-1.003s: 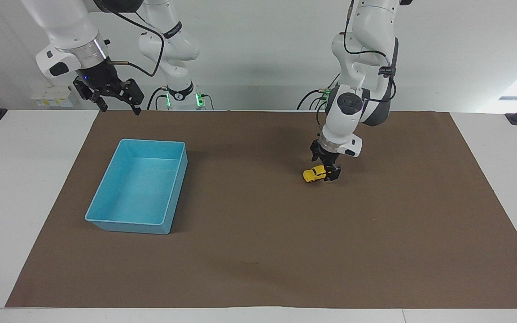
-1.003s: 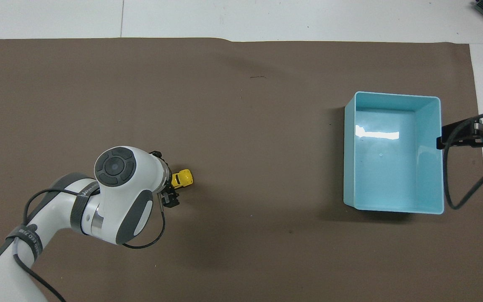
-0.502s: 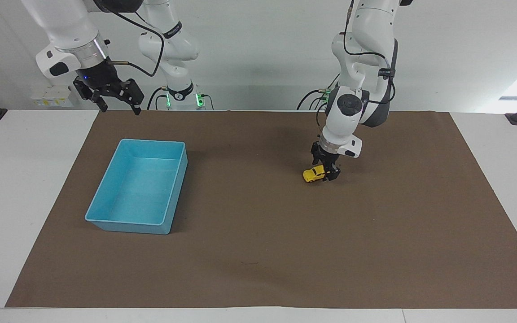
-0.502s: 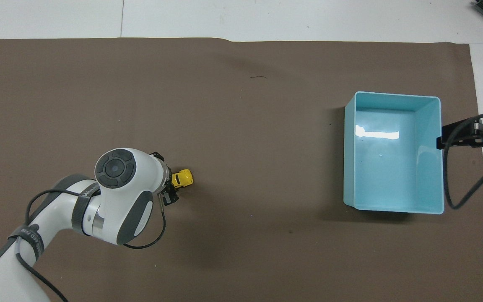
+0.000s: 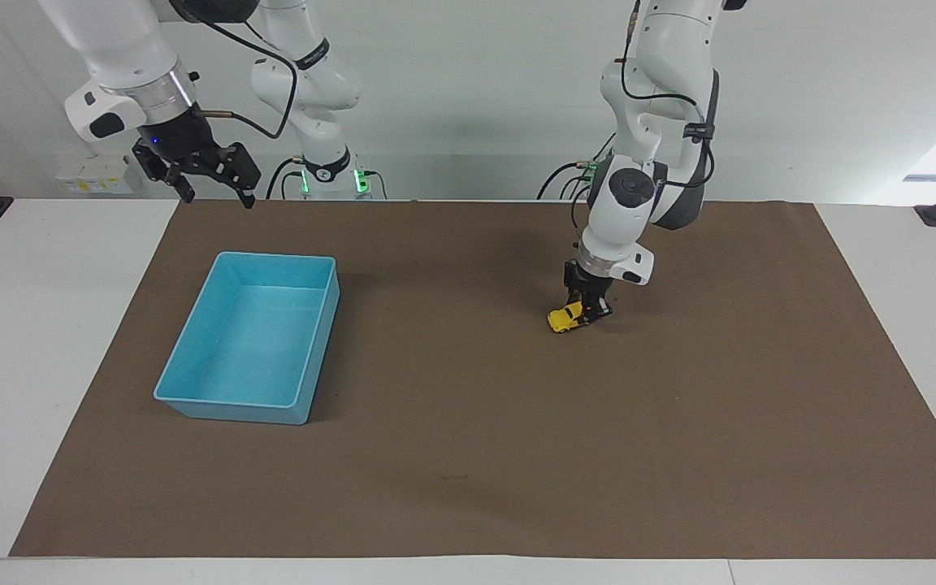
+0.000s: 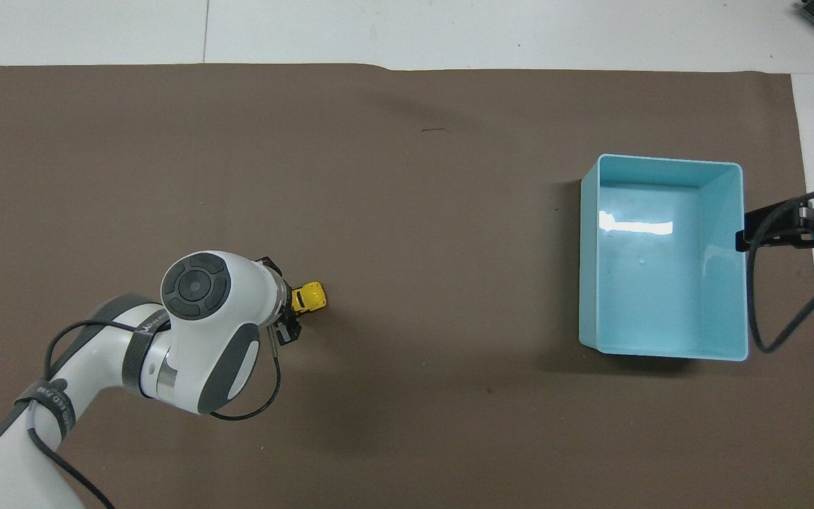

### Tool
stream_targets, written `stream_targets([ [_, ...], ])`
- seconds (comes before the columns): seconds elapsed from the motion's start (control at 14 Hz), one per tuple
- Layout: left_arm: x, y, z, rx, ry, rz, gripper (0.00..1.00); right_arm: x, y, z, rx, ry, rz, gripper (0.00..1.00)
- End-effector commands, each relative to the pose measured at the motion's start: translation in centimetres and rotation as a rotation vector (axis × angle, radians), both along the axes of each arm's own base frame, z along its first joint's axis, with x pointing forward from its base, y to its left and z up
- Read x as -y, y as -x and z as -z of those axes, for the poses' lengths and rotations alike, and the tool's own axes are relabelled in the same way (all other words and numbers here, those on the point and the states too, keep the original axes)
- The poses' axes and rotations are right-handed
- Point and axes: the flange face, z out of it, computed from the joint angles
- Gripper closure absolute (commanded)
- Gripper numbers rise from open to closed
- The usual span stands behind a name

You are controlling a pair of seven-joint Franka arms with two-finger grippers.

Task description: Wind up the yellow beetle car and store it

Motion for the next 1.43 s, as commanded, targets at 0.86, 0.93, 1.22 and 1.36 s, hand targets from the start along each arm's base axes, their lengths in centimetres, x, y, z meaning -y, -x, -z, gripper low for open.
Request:
stream_targets([
  [0.86,-15.1,-1.2,2.9,-0.039,-0.014,0.057,0.77,-0.1,0.5,-0.2,-0.003,-0.016,-0.019,0.00],
  [0.93,-15.1,-1.2,2.8,-0.039,-0.014,0.057,0.75,0.0,0.5,-0.1,-0.005,-0.008,-0.020,0.00],
  [1.22,-14.8,-3.1,1.0,-0.047,-0.011,0.029,0.00,-0.2,0.5,-0.2,0.000,-0.008,-0.032,0.00],
  [1.36,-14.7,-4.5,-1.5,-0.057,-0.007,0.033,0.00,-0.1,0.5,-0.2,0.001,-0.005,-0.032,0.00],
])
